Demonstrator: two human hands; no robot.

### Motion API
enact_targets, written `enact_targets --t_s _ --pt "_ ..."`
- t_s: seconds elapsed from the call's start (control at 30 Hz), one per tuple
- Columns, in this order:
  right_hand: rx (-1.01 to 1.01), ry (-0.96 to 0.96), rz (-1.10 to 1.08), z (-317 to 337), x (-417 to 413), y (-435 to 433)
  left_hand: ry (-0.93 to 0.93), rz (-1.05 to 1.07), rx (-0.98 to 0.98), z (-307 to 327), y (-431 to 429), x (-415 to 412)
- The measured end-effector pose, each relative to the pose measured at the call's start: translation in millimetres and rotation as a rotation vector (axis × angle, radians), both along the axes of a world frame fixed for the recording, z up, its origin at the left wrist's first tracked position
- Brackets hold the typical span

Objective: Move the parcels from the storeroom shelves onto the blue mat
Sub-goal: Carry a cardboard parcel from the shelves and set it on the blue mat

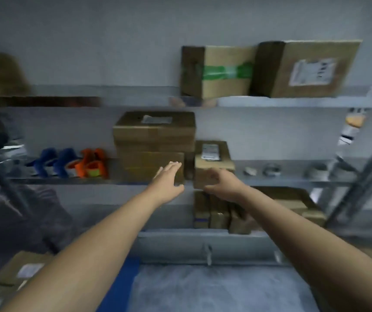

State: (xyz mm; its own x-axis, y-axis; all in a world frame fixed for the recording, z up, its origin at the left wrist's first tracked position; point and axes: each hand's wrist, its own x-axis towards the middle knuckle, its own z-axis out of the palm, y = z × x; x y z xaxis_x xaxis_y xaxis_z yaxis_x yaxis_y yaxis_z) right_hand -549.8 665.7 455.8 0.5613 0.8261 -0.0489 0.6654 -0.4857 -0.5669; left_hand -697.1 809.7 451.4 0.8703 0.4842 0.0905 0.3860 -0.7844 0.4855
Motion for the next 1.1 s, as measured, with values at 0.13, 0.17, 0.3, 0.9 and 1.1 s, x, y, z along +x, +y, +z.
enact_targets --t_s 0.13,0.17,0.3,0.9,1.1 --pt "0.000 0.040 -0.224 -10.3 52.9 -138.5 0.029 -0.266 -0.010 -21.3 -111.2 87.7" --pt "0.010 0.047 -0.277 -11.3 65.0 -169.9 0.023 -0.316 -0.004 -25.1 -136.7 109.2" --pt "0.040 0.077 -0.492 -19.2 106.4 -284.9 0.048 -0.497 -0.019 -36.5 -229.0 188.8" --pt "0.005 0.241 -1.134 -77.1 286.7 -532.9 0.216 -0.890 -0.198 -130.1 -462.5 494.8" --pt "0.017 0.249 -1.238 -104.5 344.6 -592.6 0.298 -0.945 -0.202 -153.6 -519.9 565.8"
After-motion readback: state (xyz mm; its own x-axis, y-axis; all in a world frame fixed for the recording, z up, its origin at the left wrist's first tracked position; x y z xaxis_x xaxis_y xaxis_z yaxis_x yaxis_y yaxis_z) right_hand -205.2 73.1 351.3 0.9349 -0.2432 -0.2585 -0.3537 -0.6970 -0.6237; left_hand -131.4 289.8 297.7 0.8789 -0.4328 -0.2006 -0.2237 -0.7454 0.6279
